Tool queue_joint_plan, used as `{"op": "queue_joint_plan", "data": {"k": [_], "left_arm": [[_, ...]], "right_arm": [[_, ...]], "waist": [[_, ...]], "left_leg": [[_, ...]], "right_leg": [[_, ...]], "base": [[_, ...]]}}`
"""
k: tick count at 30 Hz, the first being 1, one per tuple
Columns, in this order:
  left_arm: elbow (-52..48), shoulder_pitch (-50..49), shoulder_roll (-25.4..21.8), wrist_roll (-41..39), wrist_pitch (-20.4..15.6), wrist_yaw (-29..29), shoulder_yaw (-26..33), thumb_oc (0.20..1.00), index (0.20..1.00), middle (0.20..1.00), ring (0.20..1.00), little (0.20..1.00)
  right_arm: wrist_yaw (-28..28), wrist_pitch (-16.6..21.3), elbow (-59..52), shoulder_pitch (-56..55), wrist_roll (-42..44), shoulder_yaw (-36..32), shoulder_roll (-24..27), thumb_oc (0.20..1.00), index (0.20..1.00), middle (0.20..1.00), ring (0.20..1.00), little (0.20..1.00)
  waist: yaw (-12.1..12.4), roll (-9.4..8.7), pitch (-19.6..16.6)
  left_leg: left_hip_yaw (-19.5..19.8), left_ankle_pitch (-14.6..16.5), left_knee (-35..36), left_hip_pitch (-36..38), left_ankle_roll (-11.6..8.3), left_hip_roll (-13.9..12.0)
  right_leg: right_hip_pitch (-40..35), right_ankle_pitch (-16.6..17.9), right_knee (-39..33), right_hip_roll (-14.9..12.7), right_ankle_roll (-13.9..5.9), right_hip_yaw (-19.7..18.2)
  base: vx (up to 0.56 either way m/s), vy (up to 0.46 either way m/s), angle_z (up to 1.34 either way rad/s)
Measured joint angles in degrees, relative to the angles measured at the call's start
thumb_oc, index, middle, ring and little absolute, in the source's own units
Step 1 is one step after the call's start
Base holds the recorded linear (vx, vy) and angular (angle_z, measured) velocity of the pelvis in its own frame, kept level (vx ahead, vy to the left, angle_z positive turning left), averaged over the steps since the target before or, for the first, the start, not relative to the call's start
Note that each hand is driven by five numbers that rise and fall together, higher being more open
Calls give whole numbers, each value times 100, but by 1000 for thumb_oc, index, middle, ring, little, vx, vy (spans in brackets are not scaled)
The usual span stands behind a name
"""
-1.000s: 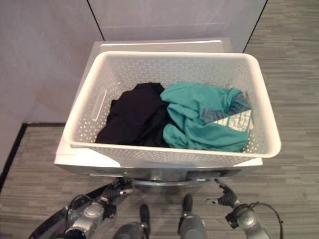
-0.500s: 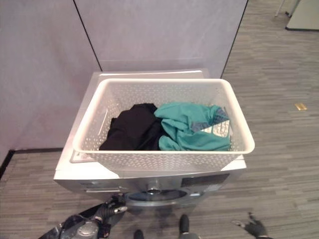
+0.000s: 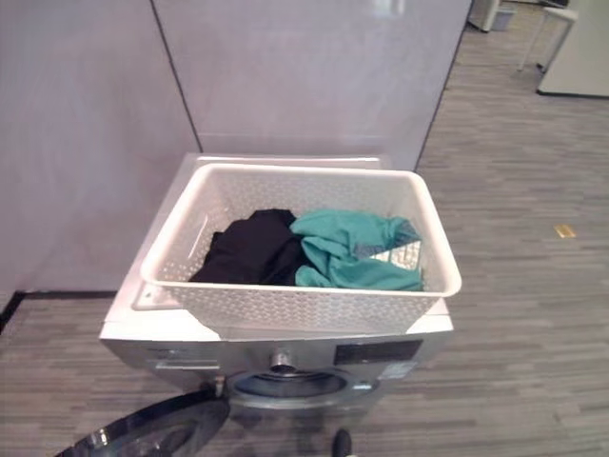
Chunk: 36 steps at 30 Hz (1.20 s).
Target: Grab the laundry basket,head to the washer,open it,put in the laundry and shut it.
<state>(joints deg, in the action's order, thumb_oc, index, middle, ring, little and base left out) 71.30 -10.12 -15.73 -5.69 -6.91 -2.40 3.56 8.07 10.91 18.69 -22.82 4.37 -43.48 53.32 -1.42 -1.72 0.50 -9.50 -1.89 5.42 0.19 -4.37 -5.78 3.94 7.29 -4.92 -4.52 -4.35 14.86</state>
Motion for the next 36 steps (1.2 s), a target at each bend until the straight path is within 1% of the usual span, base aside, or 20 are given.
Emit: {"op": "queue_joint_plan", "data": {"k": [1, 2, 3, 5, 8, 9, 10, 11, 15, 17, 19, 20, 21, 22, 24, 27, 30, 32, 35, 36], "left_arm": [[-431, -122, -99, -3, -5, -96, -2, 1000, 1000, 1000, 1000, 1000], [-793, -124, -251, -9, -61, -213, -4, 1000, 1000, 1000, 1000, 1000], [-1031, -110, -358, -12, -46, -289, -10, 1000, 1000, 1000, 1000, 1000], [-2005, -358, -573, -41, -60, -397, -110, 1000, 1000, 1000, 1000, 1000], [-2793, -749, -663, -148, -191, -387, -186, 1000, 1000, 1000, 1000, 1000], [-2852, -779, -664, -176, -203, -378, -208, 1000, 1000, 1000, 1000, 1000], [-3146, -1066, -680, -289, -301, -314, -436, 1000, 1000, 1000, 1000, 1000], [-3050, -1071, -655, -290, -410, -224, -504, 1000, 1000, 1000, 1000, 1000], [-2284, -986, -553, -278, -511, 23, -884, 1000, 1000, 1000, 1000, 1000], [-1938, -931, -414, -273, -490, 102, -925, 1000, 1000, 1000, 1000, 1000], [-1449, -953, -170, -270, -474, 160, -935, 1000, 1000, 1000, 1000, 1000], [-1386, -965, -125, -268, -440, 196, -954, 1000, 1000, 1000, 1000, 1000], [-972, -960, 6, -266, -463, 264, -889, 1000, 1000, 1000, 1000, 1000], [-626, -862, 57, -273, -426, 258, -847, 1000, 1000, 1000, 1000, 1000], [-422, -849, 87, -155, -331, 333, -902, 1000, 1000, 1000, 1000, 1000], [299, -584, 264, -17, -248, 339, -874, 1000, 1000, 1000, 1000, 1000], [366, -485, 250, 10, -216, 362, -861, 1000, 1000, 1000, 1000, 1000], [397, -410, 251, 12, -162, 384, -862, 1000, 1000, 1000, 1000, 1000], [401, -353, 239, 44, -121, 393, -858, 1000, 1000, 1000, 1000, 1000], [399, -355, 239, 76, -120, 395, -847, 1000, 1000, 1000, 1000, 1000]], "right_arm": [[72, 19, -250, 57, -110, -44, 129, 1000, 1000, 1000, 1000, 1000], [165, 205, -442, 162, -212, -36, 346, 1000, 1000, 1000, 1000, 1000], [177, 286, -601, 290, -317, -28, 515, 1000, 1000, 1000, 1000, 1000], [213, 435, -939, 530, -329, -8, 851, 1000, 1000, 1000, 1000, 1000], [148, 649, -1032, 747, -309, 102, 1334, 1000, 1000, 1000, 1000, 1000], [138, 647, -1031, 807, -305, 138, 1374, 1000, 1000, 1000, 1000, 1000], [95, 681, -956, 1083, -282, 461, 1743, 1000, 1000, 1000, 1000, 1000], [16, 706, -848, 1208, -280, 672, 1946, 1000, 1000, 1000, 1000, 1000], [-364, 766, -587, 1771, -168, 1604, 2371, 1000, 1000, 1000, 1000, 1000], [-490, 793, -588, 1805, -166, 1685, 2471, 1000, 1000, 1000, 1000, 1000], [-757, 785, -550, 1824, -62, 1923, 2808, 1000, 1000, 1000, 1000, 1000], [-839, 790, -550, 1822, -60, 1907, 2838, 1000, 1000, 1000, 1000, 1000], [-1015, 779, -514, 1830, -31, 1953, 2950, 1000, 1000, 1000, 1000, 1000], [-1158, 776, -493, 1830, 0, 2016, 3061, 1000, 1000, 1000, 1000, 1000], [-1301, 768, -479, 1861, 104, 2024, 3061, 1000, 1000, 1000, 1000, 1000], [-1470, 664, -407, 2808, 223, 2917, 3062, 1000, 1000, 1000, 1000, 1000], [-1688, 644, -492, 3358, 406, 3526, 3113, 1000, 1000, 1000, 1000, 1000], [-1841, 642, -597, 3804, 534, 4062, 3303, 1000, 1000, 1000, 1000, 1000], [-2080, 636, -784, 4216, 632, 4508, 3631, 1000, 1000, 1000, 1000, 1000], [-2093, 637, -864, 4238, 679, 4517, 3644, 1000, 1000, 1000, 1000, 1000]], "waist": [[27, -11, -13], [106, -39, -26], [171, -63, -47], [302, -119, -50], [451, -193, -79], [450, -209, -88], [431, -230, -107], [415, -236, -130], [463, -288, -141], [456, -271, -134], [439, -230, -119], [428, -217, -110], [449, -240, -57], [418, -174, -80], [453, -165, -20], [435, -129, -1], [458, -135, 16], [488, -118, 25], [527, -132, 53], [528, -149, 63]], "left_leg": [[17, -4, -23, -17, 0, 11], [82, -11, -40, -30, -9, 18], [104, -13, -21, -34, -12, 24], [115, -26, -37, -35, -12, 31], [124, -35, -20, -44, -22, 53], [121, -38, -18, -43, -18, 56], [122, -61, -21, -29, 16, 82], [126, -68, -18, -25, 28, 101], [150, -61, -15, -22, 59, 155], [157, -57, -15, -25, 65, 171], [169, -43, -19, -14, 84, 188], [186, -42, -15, -17, 88, 189], [240, -47, -22, -22, 85, 185], [258, -46, -29, -21, 85, 188], [283, -64, -30, -27, 69, 180], [273, -57, -21, -23, 59, 179], [275, -68, -34, -22, 46, 160], [274, -67, -35, -23, 47, 161], [274, -76, -37, -24, 50, 165], [274, -80, -37, -24, 55, 165]], "right_leg": [[8, 5, 1, -10, -5, 14], [-22, 8, 1, -23, -9, 71], [-49, 7, 1, -40, -8, 141], [-75, 8, 2, -54, -10, 174], [-110, 2, 2, -110, -17, 277], [-110, 2, 2, -114, -17, 274], [-125, 6, 1, -141, -31, 268], [-129, 5, 1, -160, -43, 272], [-156, -1, -3, -217, -102, 293], [-154, -9, -7, -233, -118, 298], [-174, -18, -19, -250, -130, 304], [-176, -25, -19, -249, -137, 312], [-193, -35, -44, -246, -144, 353], [-203, -48, -40, -248, -149, 378], [-213, -59, -44, -244, -148, 419], [-217, -60, -45, -240, -148, 418], [-211, -63, -45, -222, -144, 423], [-211, -63, -43, -225, -144, 423], [-209, -64, -16, -228, -142, 423], [-211, -68, -16, -228, -140, 423]], "base": [[-4, -9, 19], [-12, -7, 26], [-29, -6, 26], [-18, -5, 17], [-16, -4, 14], [-10, -1, 7], [0, 0, 0], [-4, 1, 7], [-2, -1, 4], [-1, -3, 2], [1, -7, 3], [-1, -13, 9], [-2, -9, 12], [8, -6, 13], [11, -3, 7], [0, 0, 0], [0, 0, 0], [0, 0, 0], [0, 0, 0], [0, 0, 0]]}}
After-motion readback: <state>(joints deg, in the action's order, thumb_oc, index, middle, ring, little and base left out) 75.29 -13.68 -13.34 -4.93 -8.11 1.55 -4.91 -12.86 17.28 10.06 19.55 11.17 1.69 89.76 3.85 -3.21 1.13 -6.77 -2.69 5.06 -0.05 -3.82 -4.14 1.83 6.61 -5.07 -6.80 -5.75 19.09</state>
